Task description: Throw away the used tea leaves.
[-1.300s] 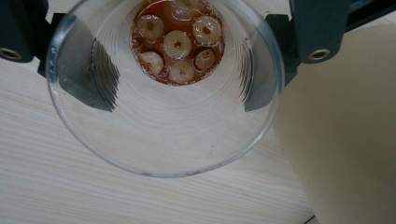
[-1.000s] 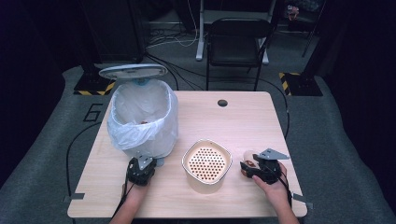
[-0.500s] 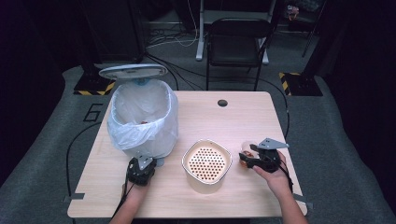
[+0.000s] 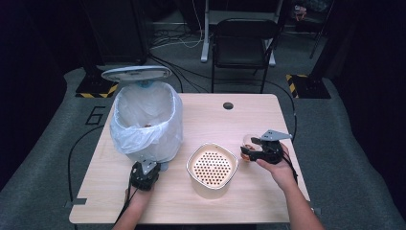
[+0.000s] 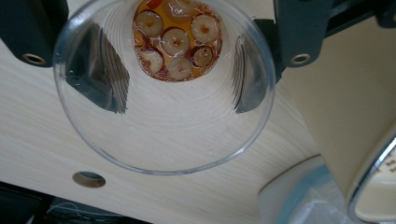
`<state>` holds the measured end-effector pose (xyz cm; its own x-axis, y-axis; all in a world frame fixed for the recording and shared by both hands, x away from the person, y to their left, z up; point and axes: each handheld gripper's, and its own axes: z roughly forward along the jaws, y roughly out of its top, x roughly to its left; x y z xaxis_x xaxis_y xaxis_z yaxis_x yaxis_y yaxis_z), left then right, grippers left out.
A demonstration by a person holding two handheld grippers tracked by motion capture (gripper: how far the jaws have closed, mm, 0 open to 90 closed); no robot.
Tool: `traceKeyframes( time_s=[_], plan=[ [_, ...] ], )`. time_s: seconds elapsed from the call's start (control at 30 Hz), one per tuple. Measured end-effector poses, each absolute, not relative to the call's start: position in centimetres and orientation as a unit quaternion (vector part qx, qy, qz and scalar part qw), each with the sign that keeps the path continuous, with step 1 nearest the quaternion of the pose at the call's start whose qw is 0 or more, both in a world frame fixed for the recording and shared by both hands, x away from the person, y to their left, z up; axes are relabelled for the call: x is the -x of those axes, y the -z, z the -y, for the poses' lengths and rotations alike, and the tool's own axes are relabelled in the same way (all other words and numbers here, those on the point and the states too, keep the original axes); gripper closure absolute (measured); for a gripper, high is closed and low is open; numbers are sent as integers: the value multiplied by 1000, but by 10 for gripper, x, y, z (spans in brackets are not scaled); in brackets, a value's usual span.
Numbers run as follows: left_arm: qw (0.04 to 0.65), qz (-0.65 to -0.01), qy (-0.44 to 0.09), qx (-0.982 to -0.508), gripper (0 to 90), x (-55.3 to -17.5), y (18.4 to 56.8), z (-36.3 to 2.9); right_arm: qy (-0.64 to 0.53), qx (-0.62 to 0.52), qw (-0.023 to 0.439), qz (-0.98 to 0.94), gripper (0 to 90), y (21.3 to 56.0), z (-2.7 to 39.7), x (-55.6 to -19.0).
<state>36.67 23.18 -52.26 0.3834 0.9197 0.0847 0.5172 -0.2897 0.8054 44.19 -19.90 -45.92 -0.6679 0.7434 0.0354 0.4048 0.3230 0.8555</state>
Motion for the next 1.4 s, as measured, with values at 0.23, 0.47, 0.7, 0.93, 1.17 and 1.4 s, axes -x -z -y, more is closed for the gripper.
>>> traceKeyframes(
  time_s=[0.23,0.47,0.7,0.93,1.17,1.4],
  plan=[
    [356,-477,-288,-751,856,-367,523,-232,-477,-337,188,-790,351,449,191,-453],
    [356,-477,-286,-751,856,-367,523,-232,-490,-314,192,-790,351,432,180,-459],
    [356,-477,-284,-752,856,-367,523,-232,-499,-281,195,-796,353,414,166,-462],
    [355,-477,-284,-752,856,-367,523,-232,-500,-233,208,-808,360,392,150,-459],
    [355,-477,-284,-752,856,-367,522,-232,-512,-190,222,-808,381,373,137,-454],
    [358,-478,-282,-750,856,-367,523,-232,-512,-152,237,-812,400,369,130,-449]
  ],
)
